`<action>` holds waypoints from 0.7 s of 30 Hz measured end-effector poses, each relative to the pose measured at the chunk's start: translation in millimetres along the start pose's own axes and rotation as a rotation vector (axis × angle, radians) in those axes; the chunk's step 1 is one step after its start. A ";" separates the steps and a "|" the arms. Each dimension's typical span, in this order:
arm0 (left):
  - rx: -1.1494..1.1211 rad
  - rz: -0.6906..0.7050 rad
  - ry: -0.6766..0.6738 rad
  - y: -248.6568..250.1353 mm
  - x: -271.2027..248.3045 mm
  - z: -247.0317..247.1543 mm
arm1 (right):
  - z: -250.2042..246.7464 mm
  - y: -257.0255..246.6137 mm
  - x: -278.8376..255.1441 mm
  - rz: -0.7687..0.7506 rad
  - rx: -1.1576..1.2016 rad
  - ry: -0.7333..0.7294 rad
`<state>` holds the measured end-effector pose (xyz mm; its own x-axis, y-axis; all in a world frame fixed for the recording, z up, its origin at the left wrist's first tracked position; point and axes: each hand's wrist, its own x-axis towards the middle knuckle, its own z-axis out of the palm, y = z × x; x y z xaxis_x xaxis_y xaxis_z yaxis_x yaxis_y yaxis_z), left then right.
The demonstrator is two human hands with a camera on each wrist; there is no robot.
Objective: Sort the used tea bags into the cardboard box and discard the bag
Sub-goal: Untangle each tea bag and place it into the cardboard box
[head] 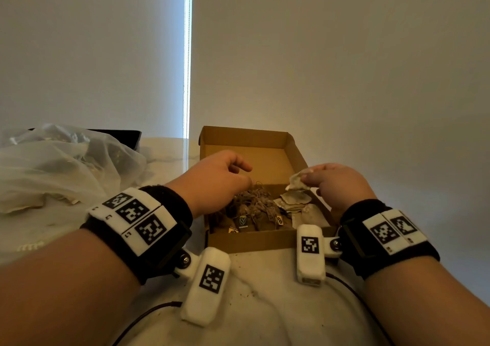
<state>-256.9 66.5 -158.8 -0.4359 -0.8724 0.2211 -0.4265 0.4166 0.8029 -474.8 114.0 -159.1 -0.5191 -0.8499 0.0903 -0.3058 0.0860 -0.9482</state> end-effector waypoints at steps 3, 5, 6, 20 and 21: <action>0.009 -0.015 -0.029 -0.1 -1.1 0.4 | 4.3 1.3 3.4 0.045 -0.131 -0.070; 0.015 -0.017 -0.036 0.4 -1.0 0.6 | 5.5 2.0 5.6 0.038 -0.152 -0.055; 0.016 -0.017 -0.040 0.3 -0.8 0.8 | 6.0 2.9 6.7 0.026 -0.156 -0.043; -0.032 0.058 0.126 23.3 -14.4 -11.1 | 6.8 -5.7 -8.4 -0.245 -0.004 0.197; -0.044 0.065 0.131 26.5 -17.2 -15.7 | 8.6 -8.7 -11.0 -0.270 0.009 0.195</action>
<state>-248.2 88.4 -132.6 -0.3531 -0.8709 0.3418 -0.3641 0.4645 0.8073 -459.6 118.1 -154.5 -0.5637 -0.7259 0.3941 -0.4460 -0.1340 -0.8849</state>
